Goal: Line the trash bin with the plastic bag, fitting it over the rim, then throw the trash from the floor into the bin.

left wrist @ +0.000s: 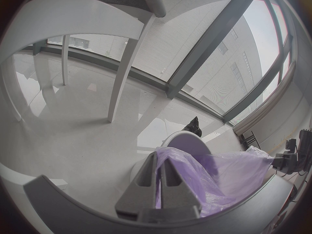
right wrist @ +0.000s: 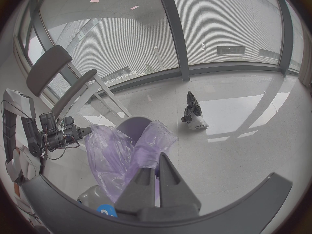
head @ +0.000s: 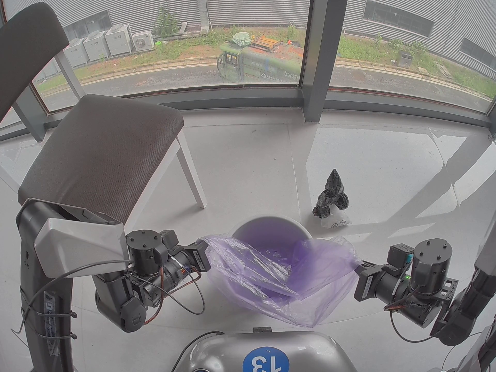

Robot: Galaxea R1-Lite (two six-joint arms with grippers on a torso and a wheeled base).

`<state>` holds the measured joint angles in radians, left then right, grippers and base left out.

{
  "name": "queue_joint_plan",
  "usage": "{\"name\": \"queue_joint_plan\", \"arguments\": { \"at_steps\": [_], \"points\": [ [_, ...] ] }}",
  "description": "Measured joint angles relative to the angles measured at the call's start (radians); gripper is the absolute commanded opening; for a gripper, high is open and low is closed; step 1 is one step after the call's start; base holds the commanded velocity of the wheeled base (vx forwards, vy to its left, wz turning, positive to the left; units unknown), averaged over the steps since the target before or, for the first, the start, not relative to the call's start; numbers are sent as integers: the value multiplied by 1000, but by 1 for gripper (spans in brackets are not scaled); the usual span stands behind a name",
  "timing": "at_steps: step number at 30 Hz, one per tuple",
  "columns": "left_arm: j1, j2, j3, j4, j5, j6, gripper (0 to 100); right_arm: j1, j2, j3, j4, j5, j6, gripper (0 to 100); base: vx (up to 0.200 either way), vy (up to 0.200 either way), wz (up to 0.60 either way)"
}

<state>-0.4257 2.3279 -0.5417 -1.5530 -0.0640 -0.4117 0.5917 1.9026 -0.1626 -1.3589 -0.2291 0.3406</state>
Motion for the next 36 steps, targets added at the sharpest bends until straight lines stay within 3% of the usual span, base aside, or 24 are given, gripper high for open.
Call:
{"name": "queue_joint_plan", "arguments": {
  "at_steps": [1,9,22,36],
  "points": [
    [0,0,-2,0,-2,0,0,0,14,2,-20,0,-1,100,0,0,0],
    [1,1,1,0,1,1,0,2,75,44,-97,1,-14,100,0,0,0],
    [2,-1,4,0,7,1,0,-4,9,94,-79,2,-77,100,0,0,0],
    [1,-10,18,0,13,0,0,-4,-310,40,329,2,-107,100,0,0,0]
  ]
}}
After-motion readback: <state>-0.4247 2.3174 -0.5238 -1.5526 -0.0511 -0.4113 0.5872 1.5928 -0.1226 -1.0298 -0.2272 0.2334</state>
